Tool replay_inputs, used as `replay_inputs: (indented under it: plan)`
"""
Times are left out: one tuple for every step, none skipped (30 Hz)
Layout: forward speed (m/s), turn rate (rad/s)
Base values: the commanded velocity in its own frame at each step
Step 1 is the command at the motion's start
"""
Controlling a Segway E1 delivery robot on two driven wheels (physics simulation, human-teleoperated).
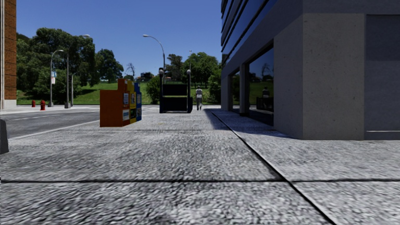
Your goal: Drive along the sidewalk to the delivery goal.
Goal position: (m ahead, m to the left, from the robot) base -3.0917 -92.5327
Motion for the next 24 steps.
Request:
replay_inputs:
  plan:
    - [2.0, 0.0]
    - [2.0, 0.0]
    - [2.0, 0.0]
    - [2.0, 0.0]
    - [2.0, 0.0]
    - [2.0, 0.0]
    - [2.0, 0.0]
    - [2.0, 0.0]
    - [2.0, 0.0]
    - [2.0, 0.0]
    - [2.0, 0.0]
    - [2.0, 0.0]
    - [2.0, 0.0]
    - [2.0, 0.0]
    - [2.0, 0.0]
    - [2.0, 0.0]
    - [2.0, 0.0]
    - [2.0, 0.0]
    - [2.0, 0.0]
    - [2.0, 0.0]
    - [2.0, 0.0]
    - [2.0, 0.0]
    - [2.0, 0.0]
    - [2.0, 0.0]
